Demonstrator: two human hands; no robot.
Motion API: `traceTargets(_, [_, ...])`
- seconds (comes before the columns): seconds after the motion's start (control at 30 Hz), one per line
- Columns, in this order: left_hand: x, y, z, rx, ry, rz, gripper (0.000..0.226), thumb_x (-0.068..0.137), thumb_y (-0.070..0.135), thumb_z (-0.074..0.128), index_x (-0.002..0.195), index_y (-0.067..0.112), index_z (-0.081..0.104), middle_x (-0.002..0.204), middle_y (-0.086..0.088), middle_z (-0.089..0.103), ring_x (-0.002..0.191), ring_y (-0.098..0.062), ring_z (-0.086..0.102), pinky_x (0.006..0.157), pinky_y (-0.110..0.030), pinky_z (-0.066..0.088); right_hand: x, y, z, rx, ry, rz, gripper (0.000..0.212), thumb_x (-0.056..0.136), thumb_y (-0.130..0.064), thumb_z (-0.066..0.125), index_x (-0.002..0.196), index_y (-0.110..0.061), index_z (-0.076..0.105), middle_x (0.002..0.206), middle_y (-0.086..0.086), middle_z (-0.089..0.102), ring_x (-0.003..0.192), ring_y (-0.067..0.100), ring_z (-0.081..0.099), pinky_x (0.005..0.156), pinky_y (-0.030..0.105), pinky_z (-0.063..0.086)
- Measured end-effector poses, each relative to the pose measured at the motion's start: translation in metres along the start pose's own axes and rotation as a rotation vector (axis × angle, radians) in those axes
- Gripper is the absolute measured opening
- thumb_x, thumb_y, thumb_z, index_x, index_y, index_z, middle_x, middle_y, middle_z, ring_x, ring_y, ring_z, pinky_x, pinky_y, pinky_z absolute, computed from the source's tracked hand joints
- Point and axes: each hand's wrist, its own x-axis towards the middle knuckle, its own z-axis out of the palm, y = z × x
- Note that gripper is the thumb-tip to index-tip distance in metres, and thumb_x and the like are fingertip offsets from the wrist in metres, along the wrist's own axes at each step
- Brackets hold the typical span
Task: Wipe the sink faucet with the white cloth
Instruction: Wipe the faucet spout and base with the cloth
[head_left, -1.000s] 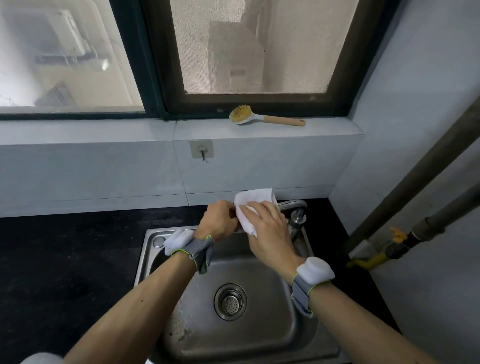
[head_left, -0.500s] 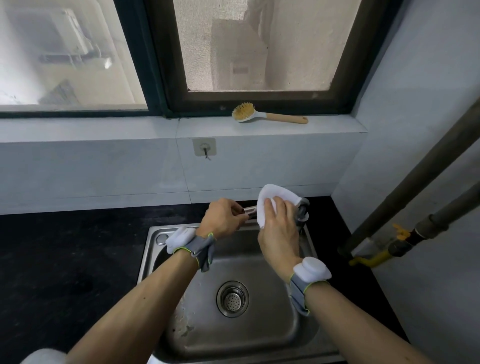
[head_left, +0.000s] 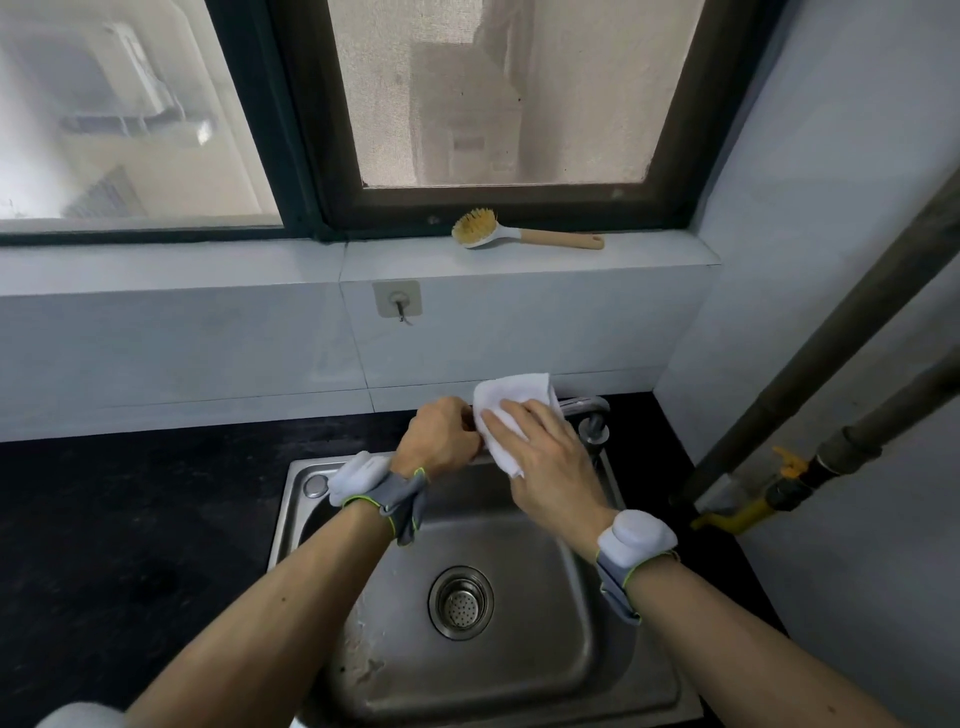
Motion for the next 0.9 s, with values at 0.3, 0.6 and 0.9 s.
traceTargets(0.3, [0.004,-0.002,0.002,-0.015,0.019,-0.036,0.022,0.08,0.027,0.07,0.1,0.017,0.069,0.095,-0.009,0.077,0.091,-0.027,0.073,0.086,-0.04,0.059,0.021,0.022,-0.011,-0.165,-0.009,0.081,0.048,0.056,-0.014,0.063,0.104,-0.018,0.071,0.096,0.005,0.071,0.09,0.031,0.063,0.074,0.035,0.046])
traceTargets(0.6, [0.001,-0.005,0.005,0.019,0.052,-0.002,0.025,0.085,0.031,0.068,0.106,0.019,0.063,0.106,-0.005,0.07,0.099,-0.025,0.065,0.089,-0.036,0.054,0.023,0.057,-0.013,-0.071,-0.034,0.343,0.046,0.069,-0.013,0.045,0.106,-0.018,0.071,0.099,0.006,0.069,0.095,0.033,0.062,0.075,0.035,0.044])
traceTargets(0.9, [-0.002,-0.009,0.004,-0.031,0.062,0.025,0.027,0.086,0.029,0.07,0.109,0.015,0.066,0.103,-0.005,0.072,0.095,-0.022,0.067,0.087,-0.034,0.055,0.021,0.062,-0.02,0.152,-0.027,0.601,0.03,0.075,0.005,0.043,0.098,-0.008,0.058,0.097,0.017,0.063,0.075,0.036,0.049,0.062,0.031,0.037])
